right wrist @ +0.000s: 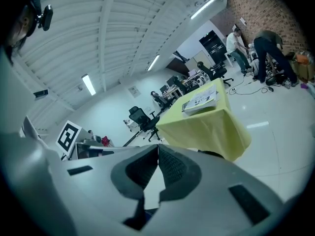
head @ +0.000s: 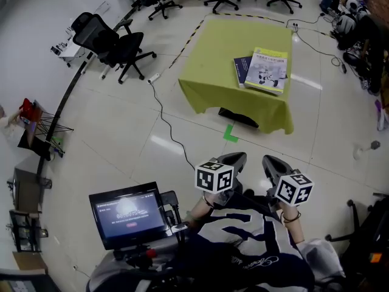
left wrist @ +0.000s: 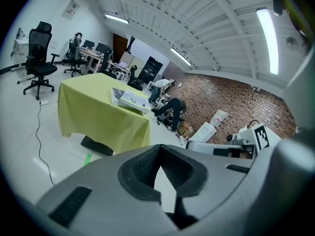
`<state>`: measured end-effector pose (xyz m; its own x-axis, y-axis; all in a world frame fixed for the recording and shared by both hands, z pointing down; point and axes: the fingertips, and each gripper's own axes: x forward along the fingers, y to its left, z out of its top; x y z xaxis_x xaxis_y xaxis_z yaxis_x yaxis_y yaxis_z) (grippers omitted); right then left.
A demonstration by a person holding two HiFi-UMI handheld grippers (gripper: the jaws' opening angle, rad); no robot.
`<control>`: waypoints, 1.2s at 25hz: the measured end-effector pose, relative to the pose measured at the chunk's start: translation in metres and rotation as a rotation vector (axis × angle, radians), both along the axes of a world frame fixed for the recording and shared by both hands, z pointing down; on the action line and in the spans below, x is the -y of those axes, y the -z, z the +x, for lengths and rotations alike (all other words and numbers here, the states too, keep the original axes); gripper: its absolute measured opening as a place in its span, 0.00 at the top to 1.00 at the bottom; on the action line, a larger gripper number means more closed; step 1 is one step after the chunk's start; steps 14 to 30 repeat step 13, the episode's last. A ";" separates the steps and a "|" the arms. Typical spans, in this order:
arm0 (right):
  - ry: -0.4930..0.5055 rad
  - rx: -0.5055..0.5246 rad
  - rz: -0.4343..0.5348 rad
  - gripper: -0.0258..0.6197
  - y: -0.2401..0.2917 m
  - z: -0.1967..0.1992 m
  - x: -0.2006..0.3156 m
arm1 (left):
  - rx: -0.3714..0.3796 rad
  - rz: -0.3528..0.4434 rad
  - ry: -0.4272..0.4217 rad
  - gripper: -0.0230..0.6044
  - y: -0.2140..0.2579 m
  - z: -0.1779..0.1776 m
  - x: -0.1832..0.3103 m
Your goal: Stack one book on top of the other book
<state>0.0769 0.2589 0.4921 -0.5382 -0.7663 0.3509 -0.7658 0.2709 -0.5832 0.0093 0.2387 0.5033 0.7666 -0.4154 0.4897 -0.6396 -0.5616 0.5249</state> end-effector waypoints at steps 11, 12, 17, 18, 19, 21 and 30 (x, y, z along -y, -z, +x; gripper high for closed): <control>0.012 -0.010 0.014 0.97 0.004 0.003 0.008 | -0.009 0.029 -0.012 0.96 0.010 0.003 0.008; 0.015 -0.010 0.014 0.97 0.004 0.003 0.007 | -0.013 0.030 -0.011 0.96 0.010 0.004 0.008; 0.019 -0.011 0.015 0.97 0.003 0.004 0.006 | -0.016 0.030 -0.010 0.96 0.011 0.005 0.008; 0.019 -0.011 0.015 0.97 0.003 0.004 0.006 | -0.016 0.030 -0.010 0.96 0.011 0.005 0.008; 0.019 -0.011 0.015 0.97 0.003 0.004 0.006 | -0.016 0.030 -0.010 0.96 0.011 0.005 0.008; 0.019 -0.011 0.015 0.97 0.003 0.004 0.006 | -0.016 0.030 -0.010 0.96 0.011 0.005 0.008; 0.019 -0.011 0.015 0.97 0.003 0.004 0.006 | -0.016 0.030 -0.010 0.96 0.011 0.005 0.008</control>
